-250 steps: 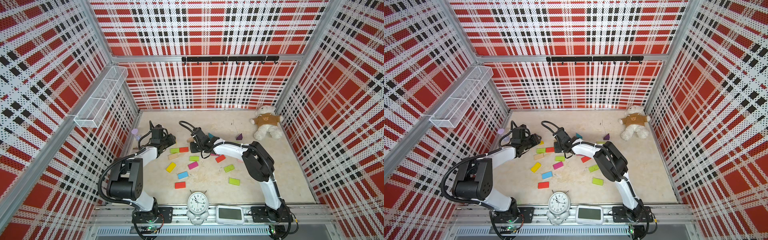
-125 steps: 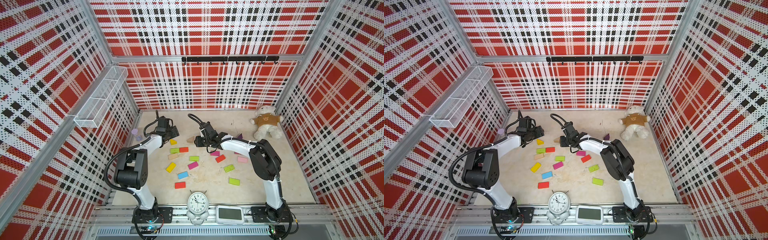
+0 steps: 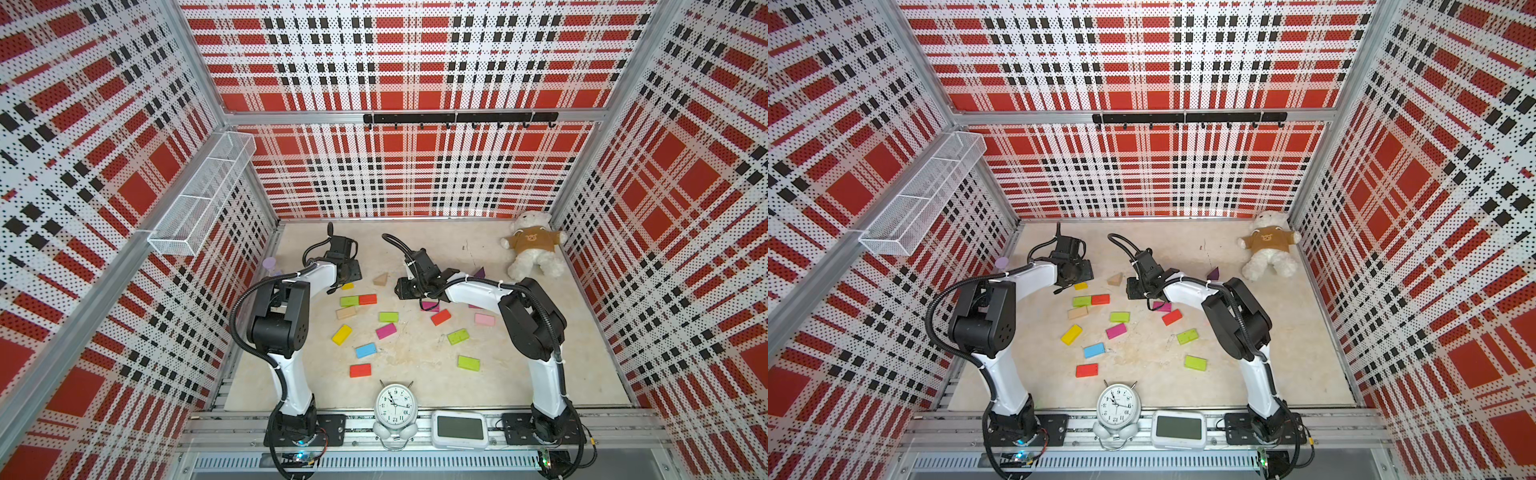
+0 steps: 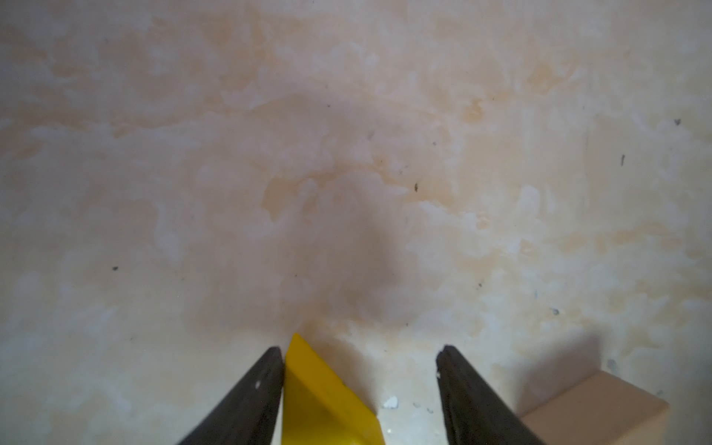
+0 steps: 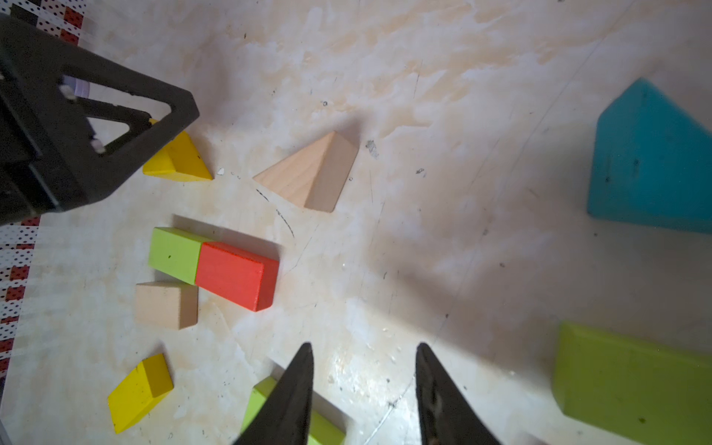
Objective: Assemble a carrot with building blocks
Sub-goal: Assemble the building block at the center of the board.
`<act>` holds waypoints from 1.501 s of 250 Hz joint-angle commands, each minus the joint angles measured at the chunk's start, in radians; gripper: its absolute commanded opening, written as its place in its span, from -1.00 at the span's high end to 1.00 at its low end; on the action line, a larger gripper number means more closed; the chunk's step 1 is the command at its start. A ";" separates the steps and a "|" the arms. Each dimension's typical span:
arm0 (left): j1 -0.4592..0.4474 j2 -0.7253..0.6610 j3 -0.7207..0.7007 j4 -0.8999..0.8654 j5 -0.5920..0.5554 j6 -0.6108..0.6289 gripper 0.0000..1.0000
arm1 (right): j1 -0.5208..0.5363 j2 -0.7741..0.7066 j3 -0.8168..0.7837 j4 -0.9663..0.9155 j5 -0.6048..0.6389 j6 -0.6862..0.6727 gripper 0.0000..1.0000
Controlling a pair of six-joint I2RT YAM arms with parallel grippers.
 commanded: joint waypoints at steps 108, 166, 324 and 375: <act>0.001 -0.009 -0.042 -0.011 -0.052 -0.004 0.16 | 0.002 -0.014 0.017 0.043 -0.029 0.031 0.14; 0.004 -0.028 -0.064 -0.011 -0.048 -0.013 0.19 | 0.002 -0.014 0.011 0.049 -0.032 0.040 0.14; 0.022 -0.088 -0.113 -0.003 -0.020 -0.024 0.23 | 0.002 -0.015 -0.006 0.071 -0.050 0.059 0.16; 0.021 -0.088 -0.114 -0.003 -0.017 -0.029 0.24 | 0.002 -0.015 -0.006 0.073 -0.051 0.060 0.17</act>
